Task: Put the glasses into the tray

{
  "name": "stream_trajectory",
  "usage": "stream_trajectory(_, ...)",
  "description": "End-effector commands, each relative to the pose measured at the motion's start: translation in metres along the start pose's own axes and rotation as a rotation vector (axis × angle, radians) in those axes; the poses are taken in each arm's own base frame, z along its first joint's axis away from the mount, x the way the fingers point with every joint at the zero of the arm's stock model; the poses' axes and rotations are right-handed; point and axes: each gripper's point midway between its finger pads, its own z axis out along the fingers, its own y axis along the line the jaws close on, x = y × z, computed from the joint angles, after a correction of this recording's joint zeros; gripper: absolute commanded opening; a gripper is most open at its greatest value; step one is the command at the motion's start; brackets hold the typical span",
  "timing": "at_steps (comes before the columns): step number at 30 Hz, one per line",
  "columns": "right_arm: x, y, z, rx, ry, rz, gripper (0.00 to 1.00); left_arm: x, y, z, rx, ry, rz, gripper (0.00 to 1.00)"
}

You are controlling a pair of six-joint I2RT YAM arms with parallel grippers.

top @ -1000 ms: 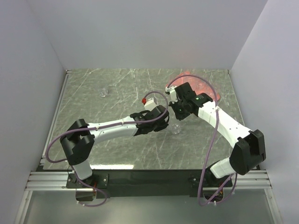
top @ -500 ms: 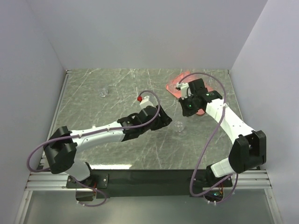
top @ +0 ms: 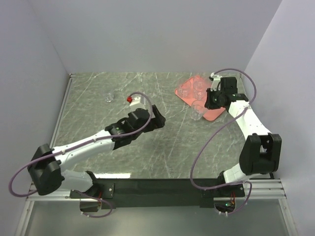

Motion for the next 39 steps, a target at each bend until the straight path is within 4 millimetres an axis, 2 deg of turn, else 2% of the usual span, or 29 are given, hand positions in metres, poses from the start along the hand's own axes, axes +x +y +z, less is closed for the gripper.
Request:
stream_trajectory(1,-0.041,-0.014,0.011,0.056,-0.14,0.072,0.0,-0.022,0.026,-0.011,-0.058,-0.071,0.062,0.99)
stream_trajectory(2,-0.047,-0.02,0.012,0.086,-0.163,0.073,0.0,-0.031,0.03,-0.015,-0.056,-0.087,0.054,0.99)
stream_trajectory(4,-0.052,-0.027,0.02,0.113,-0.168,0.11,0.0,-0.033,0.045,-0.017,-0.085,-0.094,0.055,0.99)
stream_trajectory(9,-0.069,-0.044,0.035,0.191,-0.199,0.183,0.0,-0.045,0.067,-0.033,-0.121,-0.139,0.047,0.99)
stream_trajectory(18,-0.074,-0.065,0.063,0.268,-0.201,0.24,0.0,-0.051,0.106,-0.059,-0.203,-0.199,0.026,0.99)
stream_trajectory(26,-0.08,-0.07,0.081,0.271,-0.188,0.244,0.0,-0.06,0.133,-0.073,-0.278,-0.252,0.014,0.99)
stream_trajectory(33,-0.074,-0.068,0.095,0.245,-0.145,0.242,0.0,-0.068,0.154,-0.075,-0.321,-0.291,-0.045,0.99)
stream_trajectory(37,-0.07,-0.066,0.095,0.233,-0.127,0.227,0.09,-0.079,0.161,-0.073,-0.309,-0.311,-0.104,1.0)
stream_trajectory(39,-0.068,-0.065,0.094,0.229,-0.118,0.218,0.24,-0.083,0.159,-0.07,-0.287,-0.311,-0.123,0.99)
